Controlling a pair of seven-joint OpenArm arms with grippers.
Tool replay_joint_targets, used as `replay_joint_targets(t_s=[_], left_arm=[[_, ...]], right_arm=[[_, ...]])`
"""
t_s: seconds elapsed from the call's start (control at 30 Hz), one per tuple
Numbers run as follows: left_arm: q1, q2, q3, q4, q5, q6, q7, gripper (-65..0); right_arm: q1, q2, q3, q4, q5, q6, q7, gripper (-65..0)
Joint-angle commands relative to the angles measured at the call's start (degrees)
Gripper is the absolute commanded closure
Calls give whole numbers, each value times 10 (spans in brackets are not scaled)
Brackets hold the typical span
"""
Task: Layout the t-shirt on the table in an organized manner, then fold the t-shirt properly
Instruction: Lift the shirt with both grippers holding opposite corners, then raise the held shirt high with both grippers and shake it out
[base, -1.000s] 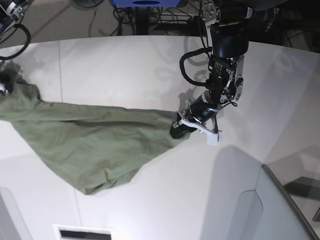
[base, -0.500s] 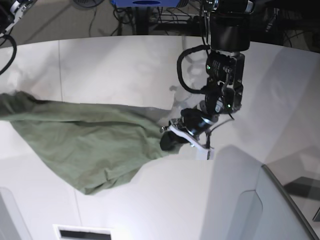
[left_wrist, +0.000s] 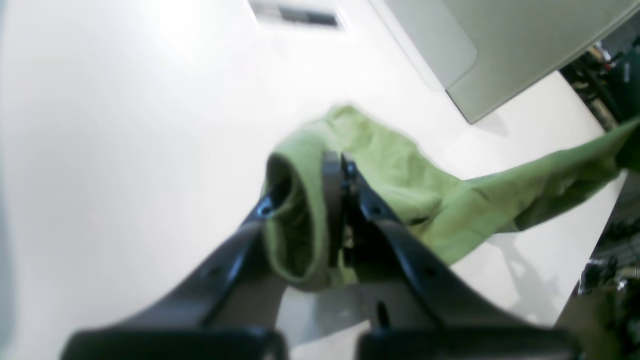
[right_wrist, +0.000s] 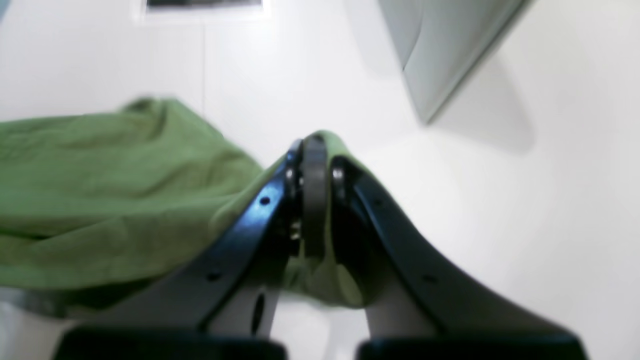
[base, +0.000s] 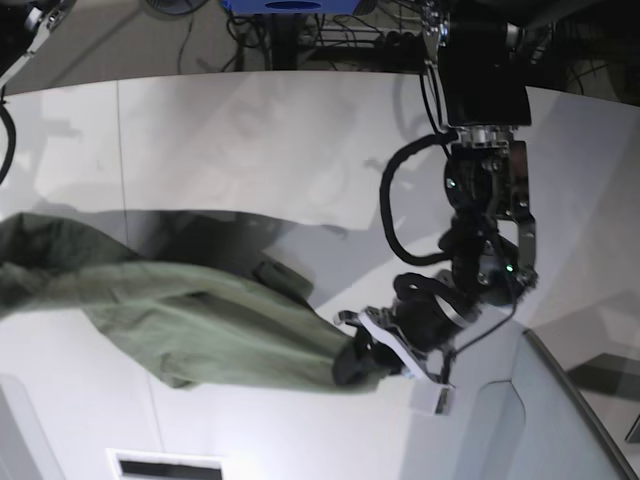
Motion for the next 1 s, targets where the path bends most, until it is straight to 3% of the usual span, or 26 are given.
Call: replay_joint_targets(t_s=[0.0, 0.1, 0.23, 0.47, 0.63, 0.83, 0.97], left_arm=[[-21, -3, 0, 24, -11, -3, -6, 0], [-45, -7, 0, 48, -11, -3, 21, 0], [-65, -27, -3, 57, -11, -3, 32, 0], [-89, -35, -72, 84, -15, -3, 31, 0], [-126, -37, -67, 90, -16, -3, 33, 0], [-170, -70, -31, 89, -12, -3, 50, 0], [-181, -72, -32, 89, -13, -3, 46, 0]], right_arm=[[13, 15, 4, 17, 7, -1, 15, -2], [27, 18, 5, 44, 7, 0, 15, -3], [37, 46, 2, 68, 8, 1, 15, -3], [83, 77, 3, 80, 10, 2, 15, -3], [111, 92, 2, 88, 10, 3, 15, -3], [152, 99, 1, 89, 10, 4, 15, -5], [183, 114, -35, 89, 10, 4, 15, -3]])
